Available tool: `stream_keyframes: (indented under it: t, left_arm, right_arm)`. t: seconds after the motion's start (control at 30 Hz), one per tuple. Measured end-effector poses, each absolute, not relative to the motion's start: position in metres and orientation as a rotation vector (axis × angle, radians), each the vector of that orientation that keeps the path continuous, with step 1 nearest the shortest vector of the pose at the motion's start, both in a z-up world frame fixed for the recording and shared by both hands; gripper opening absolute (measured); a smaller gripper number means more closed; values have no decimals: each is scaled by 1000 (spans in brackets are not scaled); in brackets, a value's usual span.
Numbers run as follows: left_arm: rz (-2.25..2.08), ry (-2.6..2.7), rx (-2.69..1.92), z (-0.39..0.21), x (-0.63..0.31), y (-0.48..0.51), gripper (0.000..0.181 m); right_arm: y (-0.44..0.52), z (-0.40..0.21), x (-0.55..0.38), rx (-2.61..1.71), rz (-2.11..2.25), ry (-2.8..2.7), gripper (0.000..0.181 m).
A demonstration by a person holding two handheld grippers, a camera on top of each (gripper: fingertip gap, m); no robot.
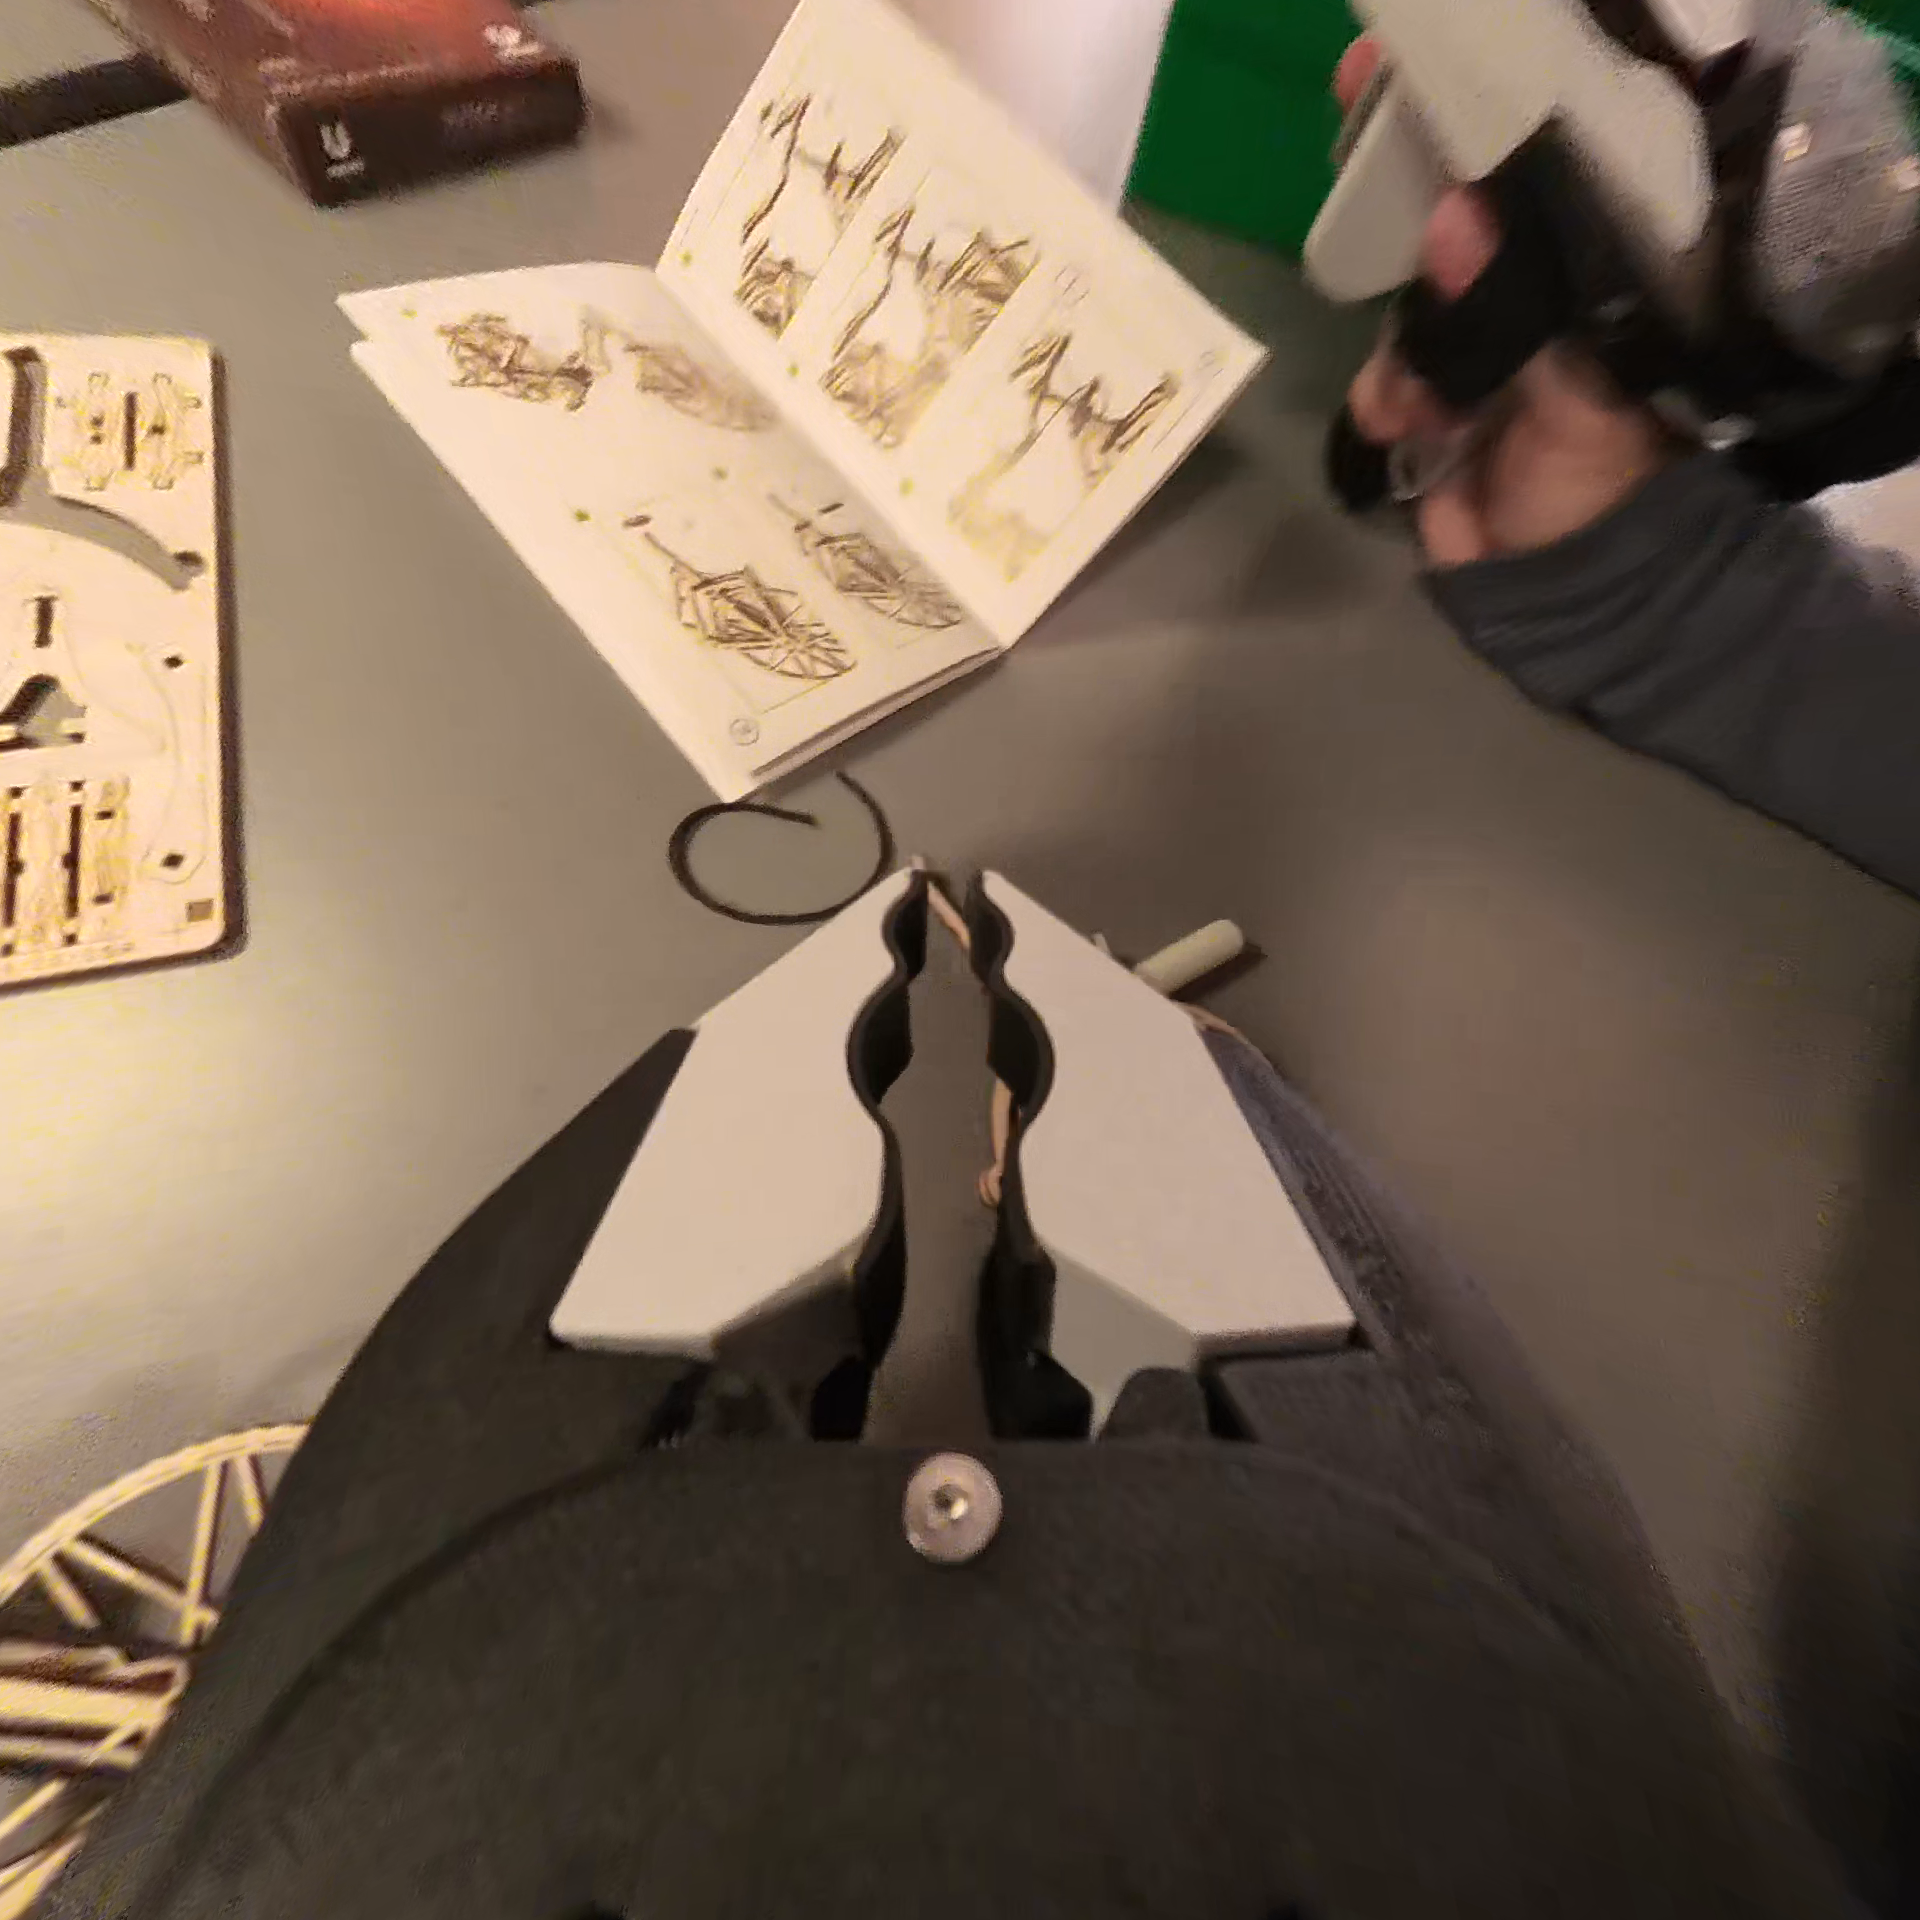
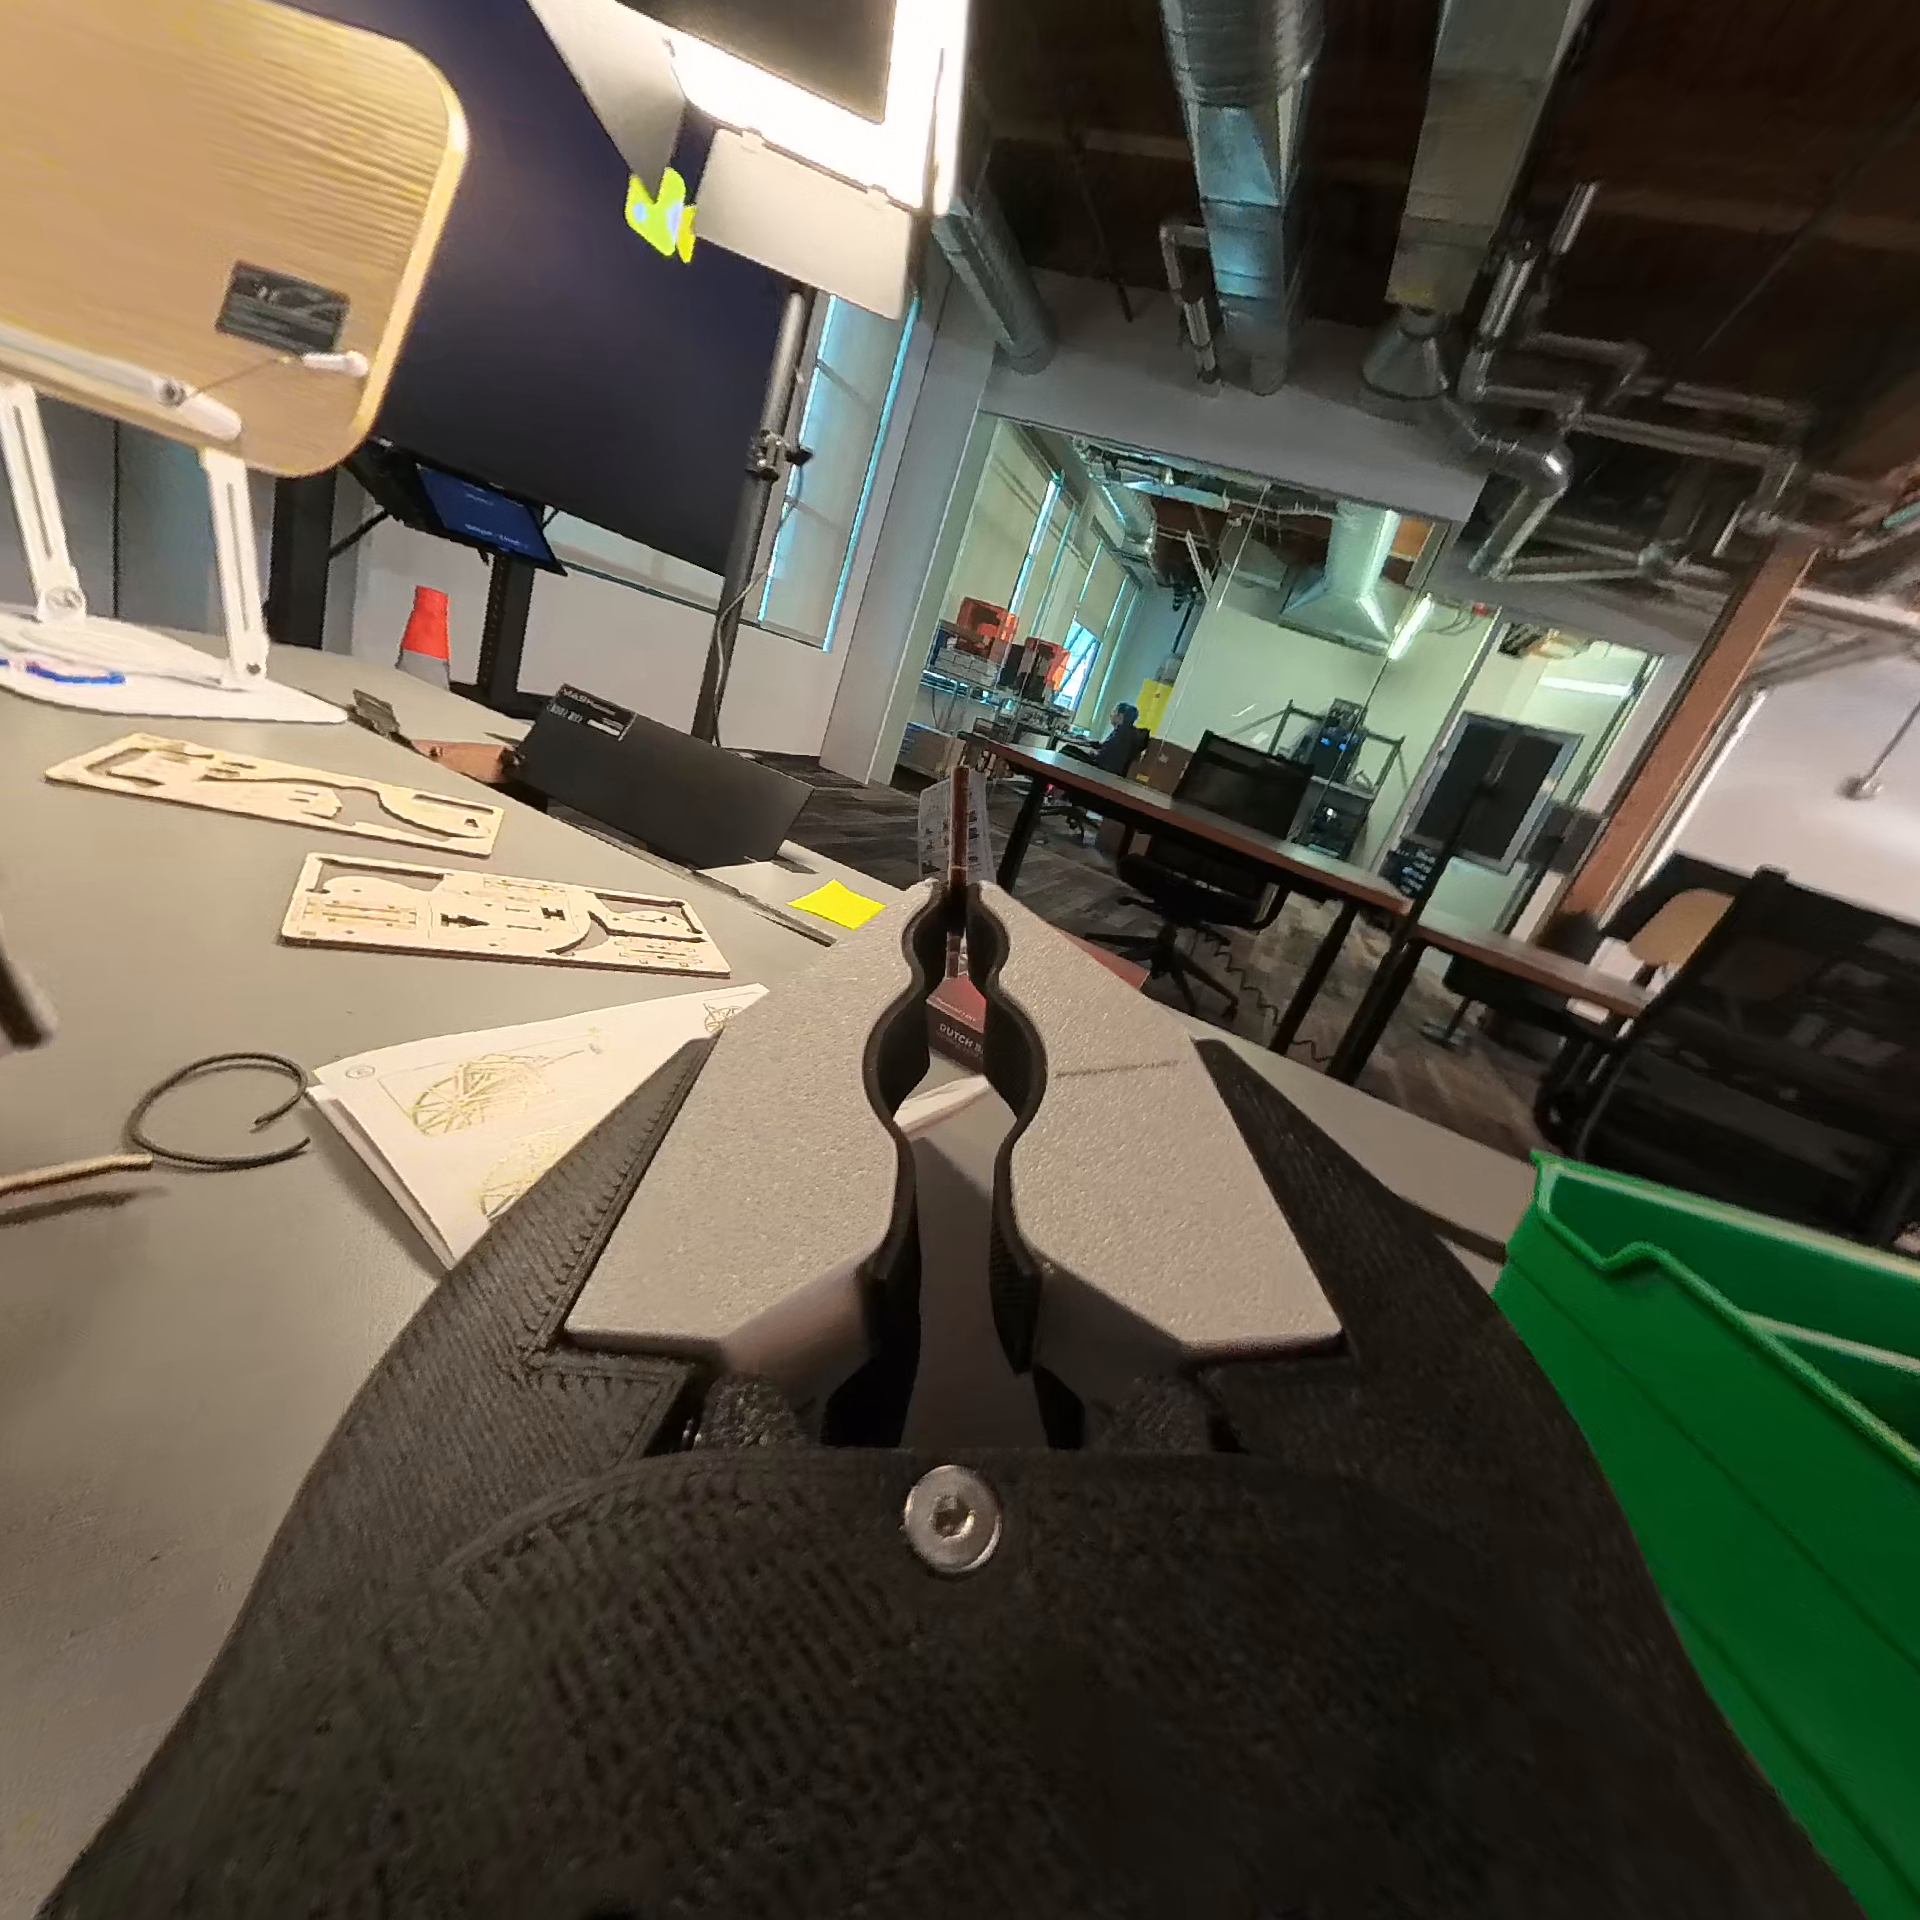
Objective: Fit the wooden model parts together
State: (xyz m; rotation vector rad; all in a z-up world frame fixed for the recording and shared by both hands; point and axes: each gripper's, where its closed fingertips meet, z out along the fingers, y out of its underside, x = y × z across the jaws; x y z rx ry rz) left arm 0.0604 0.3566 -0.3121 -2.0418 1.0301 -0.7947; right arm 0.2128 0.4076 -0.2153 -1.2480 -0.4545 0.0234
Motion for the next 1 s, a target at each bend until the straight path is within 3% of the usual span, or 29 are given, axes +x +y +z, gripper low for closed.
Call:
stream_keyframes:
  t: [0.23,1.0]
  left_arm:
    - [-783,965,-2255,-326,56,359,21]
    - [-667,949,-2426,-341,64,354,24]
  right_arm:
    - [401,-213,202,-1216,-29,-517,0]
    - [399,-210,210,-1222,-1,-467,0]
